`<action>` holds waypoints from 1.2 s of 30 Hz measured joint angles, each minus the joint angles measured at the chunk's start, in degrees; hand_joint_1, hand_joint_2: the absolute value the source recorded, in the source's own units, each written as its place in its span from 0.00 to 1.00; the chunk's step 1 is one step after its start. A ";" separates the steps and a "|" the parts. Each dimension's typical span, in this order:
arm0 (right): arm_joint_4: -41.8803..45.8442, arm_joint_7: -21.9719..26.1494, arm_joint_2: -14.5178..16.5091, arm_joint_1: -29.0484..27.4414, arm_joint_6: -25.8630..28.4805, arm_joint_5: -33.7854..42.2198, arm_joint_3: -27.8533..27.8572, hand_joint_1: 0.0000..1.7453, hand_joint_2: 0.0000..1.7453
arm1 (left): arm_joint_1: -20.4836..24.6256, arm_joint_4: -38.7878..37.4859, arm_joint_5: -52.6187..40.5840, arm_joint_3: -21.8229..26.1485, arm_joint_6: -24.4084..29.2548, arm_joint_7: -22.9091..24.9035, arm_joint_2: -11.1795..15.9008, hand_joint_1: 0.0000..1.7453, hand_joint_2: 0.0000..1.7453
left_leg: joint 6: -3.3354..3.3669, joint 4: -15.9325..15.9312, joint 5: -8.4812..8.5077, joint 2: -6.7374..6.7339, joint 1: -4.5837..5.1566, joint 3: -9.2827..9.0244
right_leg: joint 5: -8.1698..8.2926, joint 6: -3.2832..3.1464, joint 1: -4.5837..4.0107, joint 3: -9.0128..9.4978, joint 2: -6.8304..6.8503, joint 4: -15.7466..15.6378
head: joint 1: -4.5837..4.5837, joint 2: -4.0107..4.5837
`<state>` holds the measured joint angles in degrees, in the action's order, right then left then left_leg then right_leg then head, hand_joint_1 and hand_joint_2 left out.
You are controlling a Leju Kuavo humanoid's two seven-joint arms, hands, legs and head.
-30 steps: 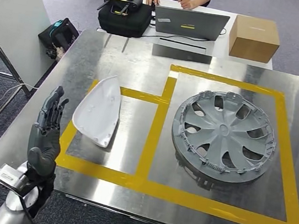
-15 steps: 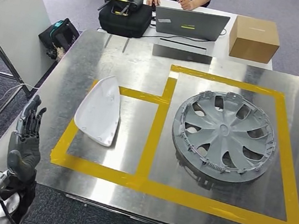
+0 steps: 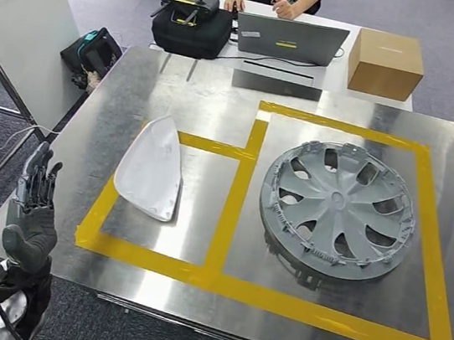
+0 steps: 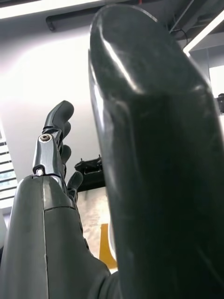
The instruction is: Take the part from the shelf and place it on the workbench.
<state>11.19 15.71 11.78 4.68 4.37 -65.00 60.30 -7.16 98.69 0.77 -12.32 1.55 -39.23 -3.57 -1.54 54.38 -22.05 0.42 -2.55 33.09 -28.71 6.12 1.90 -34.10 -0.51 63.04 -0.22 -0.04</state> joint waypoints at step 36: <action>-0.12 -0.81 0.31 -0.07 -0.06 0.05 0.57 0.00 0.00 | -1.26 0.34 -0.25 2.40 0.46 0.46 -0.29 0.00 0.00 | 0.59 2.39 -1.08 -0.35 2.44 1.17 | 1.05 -4.22 -1.82 3.66 -0.02 -5.50 | -0.63 0.00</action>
<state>11.08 14.91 12.09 4.62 4.31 -64.95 60.87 -8.43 99.03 0.51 -9.92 2.02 -38.77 -3.86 -0.96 56.76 -23.12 0.07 -0.11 34.26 -27.66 1.90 0.08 -30.44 -0.53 57.54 -0.85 -0.04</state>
